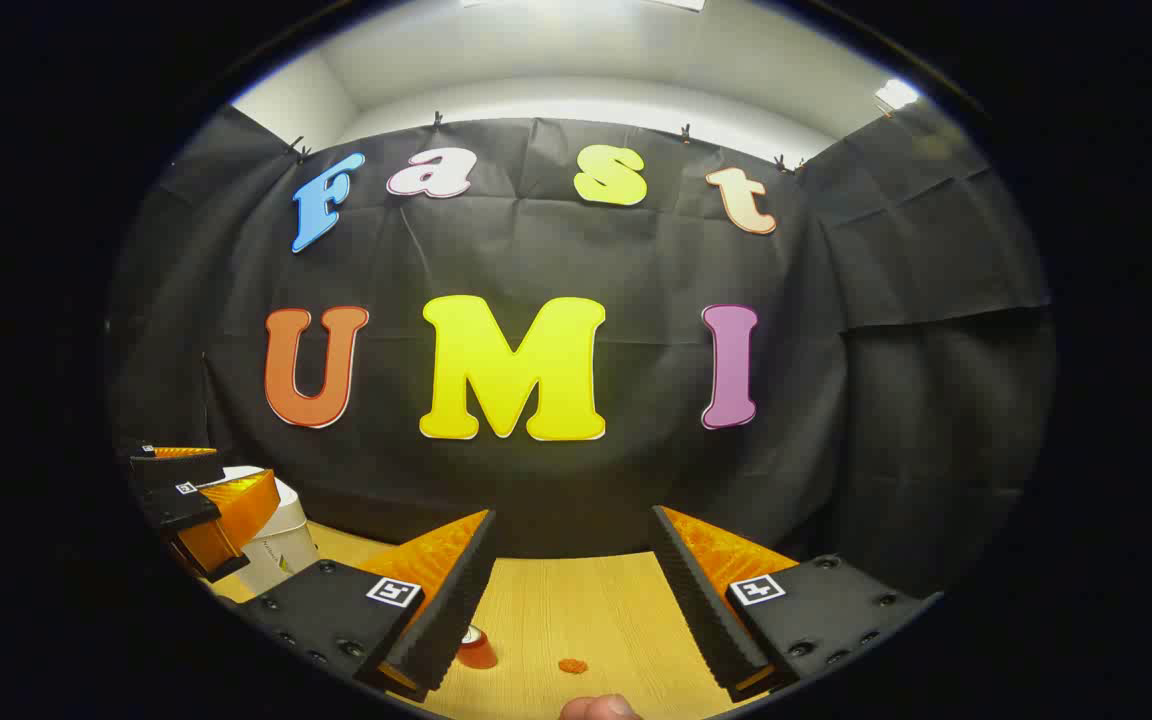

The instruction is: Press the lid of the desktop garbage bin to open it, pick up the crumpled paper on the desktop and throw it into the bin, then pick up the pop can on the desktop and drop it into the bin, and finally close the garbage bin lid.

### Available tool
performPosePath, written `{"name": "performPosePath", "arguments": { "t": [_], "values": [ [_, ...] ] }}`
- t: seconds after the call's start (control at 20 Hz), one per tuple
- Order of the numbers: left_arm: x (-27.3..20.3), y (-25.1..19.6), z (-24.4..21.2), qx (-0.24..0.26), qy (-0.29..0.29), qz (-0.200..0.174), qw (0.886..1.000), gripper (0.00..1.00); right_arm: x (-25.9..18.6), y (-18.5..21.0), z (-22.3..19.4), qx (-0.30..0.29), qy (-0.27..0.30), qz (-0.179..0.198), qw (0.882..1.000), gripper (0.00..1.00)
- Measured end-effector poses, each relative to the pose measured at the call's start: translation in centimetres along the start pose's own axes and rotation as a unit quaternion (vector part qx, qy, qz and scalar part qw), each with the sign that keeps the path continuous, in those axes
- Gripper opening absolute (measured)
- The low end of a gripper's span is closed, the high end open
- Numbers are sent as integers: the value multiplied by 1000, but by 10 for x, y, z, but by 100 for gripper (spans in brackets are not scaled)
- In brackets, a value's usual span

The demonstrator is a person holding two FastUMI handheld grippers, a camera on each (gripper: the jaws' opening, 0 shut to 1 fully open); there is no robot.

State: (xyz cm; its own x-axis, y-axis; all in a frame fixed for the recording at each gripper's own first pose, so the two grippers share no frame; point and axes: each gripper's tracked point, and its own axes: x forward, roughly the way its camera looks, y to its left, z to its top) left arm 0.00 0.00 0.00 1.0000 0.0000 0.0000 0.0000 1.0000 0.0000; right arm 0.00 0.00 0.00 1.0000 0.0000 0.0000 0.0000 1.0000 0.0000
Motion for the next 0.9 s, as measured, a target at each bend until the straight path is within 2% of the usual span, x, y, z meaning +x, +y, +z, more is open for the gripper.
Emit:
{"name": "performPosePath", "arguments": {
  "t": [0.6, 0.9],
  "values": [
    [2, 11, 4, 9, -7, 25, 1000, 98, 6, 7, 4, 8, -3, 17, 1000, 95],
    [4, 6, 5, 10, -4, 26, 1000, 98, 6, -1, 7, 15, -7, 12, 1000, 96]
  ]
}}
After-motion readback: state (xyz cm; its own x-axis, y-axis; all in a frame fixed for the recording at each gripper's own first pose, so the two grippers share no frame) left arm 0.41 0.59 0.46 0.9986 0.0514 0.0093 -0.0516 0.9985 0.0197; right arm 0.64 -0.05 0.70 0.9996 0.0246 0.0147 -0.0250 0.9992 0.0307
